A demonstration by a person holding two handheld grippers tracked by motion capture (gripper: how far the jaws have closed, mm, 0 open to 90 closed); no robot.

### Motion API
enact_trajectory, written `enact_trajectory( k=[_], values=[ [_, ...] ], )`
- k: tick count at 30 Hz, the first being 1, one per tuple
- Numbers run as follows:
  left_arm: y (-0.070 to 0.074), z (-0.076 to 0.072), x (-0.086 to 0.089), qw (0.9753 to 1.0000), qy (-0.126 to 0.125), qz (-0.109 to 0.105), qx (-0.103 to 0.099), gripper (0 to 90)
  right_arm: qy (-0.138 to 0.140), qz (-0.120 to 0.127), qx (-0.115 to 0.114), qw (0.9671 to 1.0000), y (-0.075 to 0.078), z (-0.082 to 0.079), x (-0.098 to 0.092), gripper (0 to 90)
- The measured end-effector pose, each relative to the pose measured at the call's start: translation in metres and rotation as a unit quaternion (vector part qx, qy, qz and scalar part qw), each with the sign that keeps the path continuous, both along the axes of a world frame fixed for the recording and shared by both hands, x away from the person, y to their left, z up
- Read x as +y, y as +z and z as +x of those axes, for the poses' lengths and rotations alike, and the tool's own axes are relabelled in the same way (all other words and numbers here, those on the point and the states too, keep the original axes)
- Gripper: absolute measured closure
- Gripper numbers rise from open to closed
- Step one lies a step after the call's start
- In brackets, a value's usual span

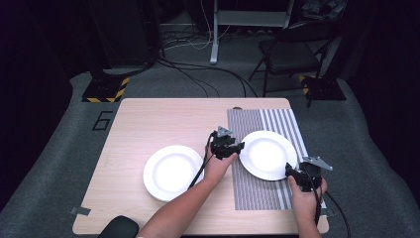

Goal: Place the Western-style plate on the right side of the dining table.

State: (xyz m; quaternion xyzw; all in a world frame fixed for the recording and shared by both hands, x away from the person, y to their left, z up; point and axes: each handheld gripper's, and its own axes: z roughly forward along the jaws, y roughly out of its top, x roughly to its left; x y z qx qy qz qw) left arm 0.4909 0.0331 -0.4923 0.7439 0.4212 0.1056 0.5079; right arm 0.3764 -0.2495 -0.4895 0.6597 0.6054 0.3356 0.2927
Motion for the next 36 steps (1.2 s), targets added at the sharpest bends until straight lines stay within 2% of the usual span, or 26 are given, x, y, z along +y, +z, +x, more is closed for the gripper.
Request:
enact_trajectory(
  k=[2, 8, 11, 12, 16, 19, 20, 21, 22, 23, 24, 26, 28, 30, 31, 36],
  values=[
    [0.002, -0.001, 0.002, 1.0, -0.001, 0.0, -0.008, 50.8, 0.006, -0.001, -0.001, 1.0, 0.002, -0.002, 0.001, 38.8],
    [0.01, -0.006, 0.01, 0.9998, -0.011, 0.0, -0.016, 50.8, 0.021, 0.005, -0.01, 0.9997, 0.01, -0.009, 0.002, 38.6],
    [0.018, -0.011, 0.017, 0.9996, -0.022, 0.002, -0.018, 50.7, 0.029, 0.006, -0.012, 0.9995, 0.014, -0.014, 0.004, 38.0],
    [0.024, -0.015, 0.023, 0.9993, -0.028, 0.008, -0.023, 50.7, 0.04, 0.005, -0.013, 0.9991, 0.018, -0.02, 0.005, 37.4],
    [0.035, -0.019, 0.034, 0.9991, -0.033, 0.01, -0.023, 50.4, 0.052, -0.003, -0.015, 0.9985, 0.024, -0.025, 0.01, 36.9],
    [0.048, -0.025, 0.054, 0.9989, -0.032, 0.012, -0.031, 50.1, 0.078, -0.011, -0.018, 0.9968, 0.033, -0.031, 0.018, 36.1],
    [0.048, -0.025, 0.054, 0.9989, -0.032, 0.012, -0.031, 50.0, 0.078, -0.011, -0.018, 0.9968, 0.033, -0.031, 0.018, 36.1],
    [0.052, -0.027, 0.065, 0.9989, -0.029, 0.015, -0.034, 50.0, 0.091, -0.008, -0.023, 0.9955, 0.036, -0.036, 0.023, 35.9],
    [0.052, -0.027, 0.065, 0.9989, -0.029, 0.015, -0.034, 50.0, 0.091, -0.008, -0.023, 0.9955, 0.036, -0.036, 0.023, 35.9],
    [0.057, -0.03, 0.079, 0.999, -0.024, 0.018, -0.033, 50.0, 0.099, -0.002, -0.026, 0.9948, 0.038, -0.039, 0.028, 35.9],
    [0.057, -0.03, 0.079, 0.999, -0.024, 0.018, -0.033, 50.0, 0.104, 0.0, -0.029, 0.9942, 0.039, -0.041, 0.03, 35.9],
    [0.061, -0.032, 0.092, 0.9991, -0.02, 0.016, -0.033, 50.0, 0.111, 0.003, -0.031, 0.9934, 0.04, -0.042, 0.033, 35.9],
    [0.066, -0.037, 0.113, 0.9988, -0.006, 0.024, -0.042, 50.0, 0.134, 0.015, -0.027, 0.9905, 0.043, -0.042, 0.041, 36.0],
    [0.069, -0.04, 0.126, 0.9986, 0.002, 0.026, -0.045, 50.0, 0.139, 0.017, -0.027, 0.9898, 0.046, -0.041, 0.047, 36.2],
    [0.069, -0.04, 0.126, 0.9986, 0.002, 0.026, -0.045, 49.9, 0.139, 0.017, -0.027, 0.9898, 0.046, -0.041, 0.047, 36.2],
    [0.075, -0.05, 0.158, 0.9979, 0.024, 0.034, -0.049, 49.8, 0.169, 0.026, -0.026, 0.9849, 0.054, -0.035, 0.062, 35.1]
  ],
)
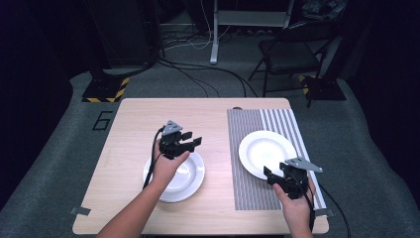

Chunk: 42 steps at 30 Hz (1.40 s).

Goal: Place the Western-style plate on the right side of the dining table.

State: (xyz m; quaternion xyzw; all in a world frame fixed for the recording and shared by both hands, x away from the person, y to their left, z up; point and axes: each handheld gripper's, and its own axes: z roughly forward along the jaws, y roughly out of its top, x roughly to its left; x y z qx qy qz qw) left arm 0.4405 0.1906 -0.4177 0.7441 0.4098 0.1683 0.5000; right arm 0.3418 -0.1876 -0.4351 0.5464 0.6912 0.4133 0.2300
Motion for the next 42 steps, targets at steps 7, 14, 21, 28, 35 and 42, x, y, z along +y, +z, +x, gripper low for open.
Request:
enact_trajectory(
  k=[7, 14, 21, 28, 35, 42],
  values=[
    [0.003, -0.02, 0.044, 0.9991, 0.04, 0.012, -0.006, 49.0, 0.034, 0.014, -0.004, 0.9993, 0.0, 0.003, 0.019, 34.8],
    [0.001, -0.043, 0.084, 0.9959, 0.09, -0.002, -0.011, 46.2, 0.068, 0.017, 0.0, 0.9975, -0.002, 0.002, 0.033, 34.0],
    [-0.008, -0.064, 0.108, 0.9938, 0.106, 0.031, -0.012, 44.0, 0.103, 0.022, -0.001, 0.9945, -0.015, 0.002, 0.047, 32.2],
    [-0.027, -0.075, 0.125, 0.9919, 0.121, 0.039, 0.002, 43.7, 0.147, 0.015, -0.011, 0.9889, -0.027, 0.009, 0.062, 26.9],
    [-0.053, -0.078, 0.143, 0.9891, 0.139, 0.046, 0.019, 43.0, 0.166, 0.0, -0.004, 0.9861, -0.035, 0.015, 0.074, 24.1],
    [-0.069, -0.08, 0.157, 0.9867, 0.15, 0.064, 0.005, 38.6, 0.203, -0.028, 0.002, 0.9787, -0.049, 0.017, 0.087, 25.2]
  ],
)
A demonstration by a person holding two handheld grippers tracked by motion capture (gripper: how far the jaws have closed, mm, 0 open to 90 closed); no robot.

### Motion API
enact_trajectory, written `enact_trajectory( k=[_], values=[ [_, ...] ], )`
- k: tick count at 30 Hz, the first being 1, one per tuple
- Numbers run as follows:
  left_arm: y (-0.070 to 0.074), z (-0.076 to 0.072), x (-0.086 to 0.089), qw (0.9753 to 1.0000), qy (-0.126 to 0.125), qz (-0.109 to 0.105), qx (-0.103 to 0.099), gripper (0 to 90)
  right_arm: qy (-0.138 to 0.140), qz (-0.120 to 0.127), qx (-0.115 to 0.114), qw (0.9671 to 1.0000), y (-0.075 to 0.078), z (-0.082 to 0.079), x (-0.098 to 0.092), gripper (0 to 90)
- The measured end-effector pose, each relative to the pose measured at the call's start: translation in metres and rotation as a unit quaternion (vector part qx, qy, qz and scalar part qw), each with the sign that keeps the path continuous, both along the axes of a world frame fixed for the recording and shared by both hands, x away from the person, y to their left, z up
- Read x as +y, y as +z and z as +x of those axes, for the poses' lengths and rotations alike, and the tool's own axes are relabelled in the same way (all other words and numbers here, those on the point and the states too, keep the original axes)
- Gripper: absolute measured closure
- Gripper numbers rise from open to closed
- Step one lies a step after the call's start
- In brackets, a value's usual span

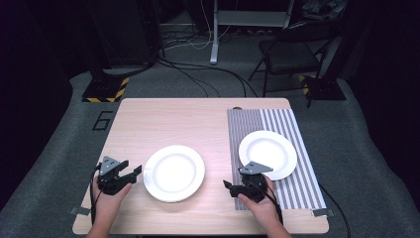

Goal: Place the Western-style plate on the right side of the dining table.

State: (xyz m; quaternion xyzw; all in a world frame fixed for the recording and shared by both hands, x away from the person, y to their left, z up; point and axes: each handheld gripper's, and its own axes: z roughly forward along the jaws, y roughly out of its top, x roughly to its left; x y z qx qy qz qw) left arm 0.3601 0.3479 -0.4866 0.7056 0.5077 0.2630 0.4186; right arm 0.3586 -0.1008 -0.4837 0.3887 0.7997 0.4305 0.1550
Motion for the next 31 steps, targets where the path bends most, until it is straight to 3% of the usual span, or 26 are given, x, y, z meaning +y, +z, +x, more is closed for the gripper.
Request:
enact_trajectory(
  k=[3, 8, 11, 17, 31],
  values=[
    [-0.005, -0.001, 0.006, 1.0, 0.006, 0.0, 0.007, 38.6, 0.012, -0.003, -0.001, 0.9999, -0.004, -0.001, 0.007, 25.7],
    [-0.014, 0.005, 0.012, 0.9994, 0.021, -0.005, 0.027, 38.7, 0.033, -0.04, -0.003, 0.9987, -0.016, -0.002, 0.021, 25.7],
    [-0.016, 0.008, 0.014, 0.9993, 0.022, 0.006, 0.029, 38.8, 0.044, -0.039, 0.003, 0.9983, -0.02, -0.004, 0.028, 25.2],
    [-0.022, 0.013, 0.015, 0.9988, 0.024, 0.005, 0.042, 38.6, 0.071, -0.046, 0.013, 0.9963, -0.027, -0.005, 0.037, 26.1],
    [-0.028, 0.023, 0.016, 0.998, 0.029, 0.0, 0.057, 36.6, 0.083, -0.05, 0.018, 0.9952, -0.033, -0.006, 0.033, 24.9]
  ],
)
